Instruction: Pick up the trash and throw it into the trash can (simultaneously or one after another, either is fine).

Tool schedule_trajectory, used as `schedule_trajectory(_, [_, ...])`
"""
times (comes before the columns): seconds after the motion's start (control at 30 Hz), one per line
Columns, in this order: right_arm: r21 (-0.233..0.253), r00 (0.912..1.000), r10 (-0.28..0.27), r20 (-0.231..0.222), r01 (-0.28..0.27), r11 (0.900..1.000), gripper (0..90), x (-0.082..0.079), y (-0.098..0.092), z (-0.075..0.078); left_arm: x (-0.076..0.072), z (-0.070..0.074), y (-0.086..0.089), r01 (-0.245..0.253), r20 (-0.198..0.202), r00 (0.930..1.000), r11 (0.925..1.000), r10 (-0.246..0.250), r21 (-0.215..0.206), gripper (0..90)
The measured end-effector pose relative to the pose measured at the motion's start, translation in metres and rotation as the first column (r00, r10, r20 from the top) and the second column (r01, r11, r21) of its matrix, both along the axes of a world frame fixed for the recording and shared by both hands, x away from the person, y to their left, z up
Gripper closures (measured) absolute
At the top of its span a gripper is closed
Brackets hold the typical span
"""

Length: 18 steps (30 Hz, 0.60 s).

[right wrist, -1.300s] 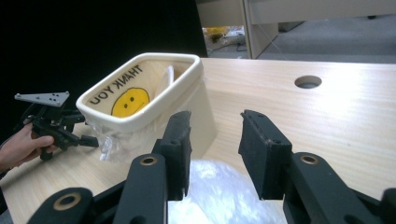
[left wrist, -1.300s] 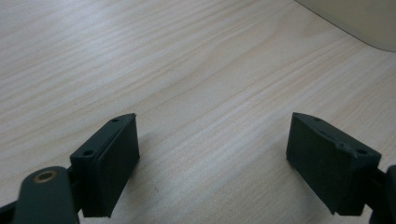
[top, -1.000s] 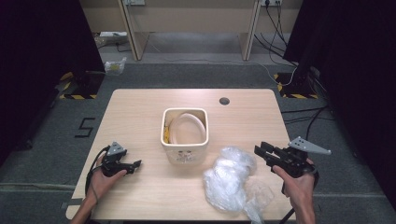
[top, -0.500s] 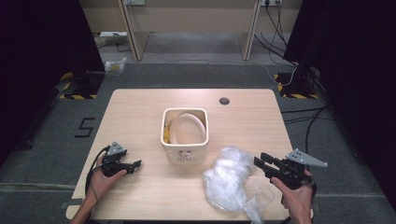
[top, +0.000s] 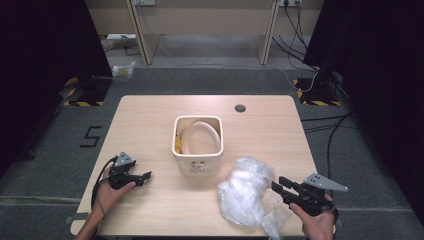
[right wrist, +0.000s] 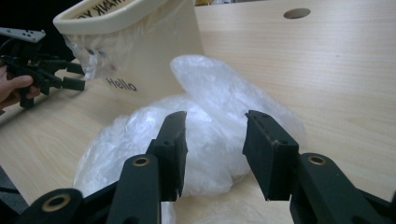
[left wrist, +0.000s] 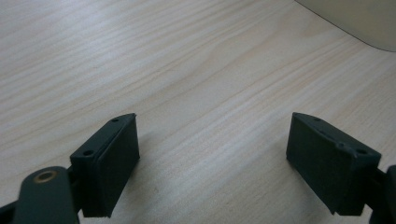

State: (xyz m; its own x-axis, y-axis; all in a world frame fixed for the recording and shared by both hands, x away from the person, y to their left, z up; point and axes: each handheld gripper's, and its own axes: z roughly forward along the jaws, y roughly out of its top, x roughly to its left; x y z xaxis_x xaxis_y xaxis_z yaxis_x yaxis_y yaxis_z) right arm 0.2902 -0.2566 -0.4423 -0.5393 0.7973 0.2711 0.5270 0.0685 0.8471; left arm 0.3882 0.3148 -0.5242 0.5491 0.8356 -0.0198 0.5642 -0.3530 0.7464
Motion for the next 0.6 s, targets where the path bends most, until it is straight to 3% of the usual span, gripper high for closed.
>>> schedule_trajectory(0.33, [-0.026,0.9998,0.001,-0.021,-0.002,1.000,58.6,-0.007,0.001,-0.011,0.000,0.000,0.000,0.000,0.000,1.0000,1.0000,0.000,0.000,16.1])
schedule_trajectory(0.6, [-0.028,0.9986,-0.015,-0.052,0.013,1.000,51.7,-0.015,-0.002,-0.027,0.000,0.000,0.000,0.000,0.000,1.0000,1.0000,0.000,0.000,16.1])
